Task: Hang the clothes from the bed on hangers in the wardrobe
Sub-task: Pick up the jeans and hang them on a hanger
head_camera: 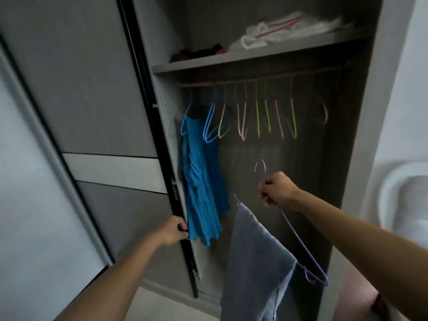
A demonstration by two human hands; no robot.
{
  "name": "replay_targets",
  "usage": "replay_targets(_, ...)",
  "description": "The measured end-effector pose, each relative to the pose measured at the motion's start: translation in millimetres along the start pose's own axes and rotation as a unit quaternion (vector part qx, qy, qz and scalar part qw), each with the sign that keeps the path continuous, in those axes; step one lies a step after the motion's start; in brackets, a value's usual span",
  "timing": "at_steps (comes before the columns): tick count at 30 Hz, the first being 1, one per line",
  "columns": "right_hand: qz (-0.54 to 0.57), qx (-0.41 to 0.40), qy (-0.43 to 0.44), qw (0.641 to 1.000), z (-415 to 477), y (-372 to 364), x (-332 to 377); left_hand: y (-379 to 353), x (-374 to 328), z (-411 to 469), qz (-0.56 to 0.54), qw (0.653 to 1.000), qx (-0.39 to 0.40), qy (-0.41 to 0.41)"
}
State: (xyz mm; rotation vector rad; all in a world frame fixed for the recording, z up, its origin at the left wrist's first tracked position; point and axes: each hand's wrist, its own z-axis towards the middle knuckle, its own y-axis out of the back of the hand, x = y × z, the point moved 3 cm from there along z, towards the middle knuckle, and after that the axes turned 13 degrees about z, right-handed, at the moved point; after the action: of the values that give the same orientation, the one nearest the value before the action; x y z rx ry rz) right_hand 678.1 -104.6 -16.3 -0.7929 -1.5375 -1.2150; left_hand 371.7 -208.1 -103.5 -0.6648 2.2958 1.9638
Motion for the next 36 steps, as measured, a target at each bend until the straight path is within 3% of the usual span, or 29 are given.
replay_targets(10,0.088,0.065,0.080,0.991,151.9,-98.5,69.0,101.8,59.2,106.6,0.000,0.992,-0.121,0.029)
replay_targets(18,0.067,0.012,0.196,0.978,276.6,-123.7,191.7,214.4,70.7,188.8,0.021,0.979,-0.200,0.028)
replay_targets(32,0.079,-0.180,0.133,0.972,482.5,-119.9,264.1,284.9,13.5,342.8,0.081,0.963,-0.226,-0.122)
replay_targets(36,0.065,-0.201,0.113,0.971,528.3,-121.1,284.2,312.2,-0.3,363.9,0.080,0.953,-0.265,-0.121)
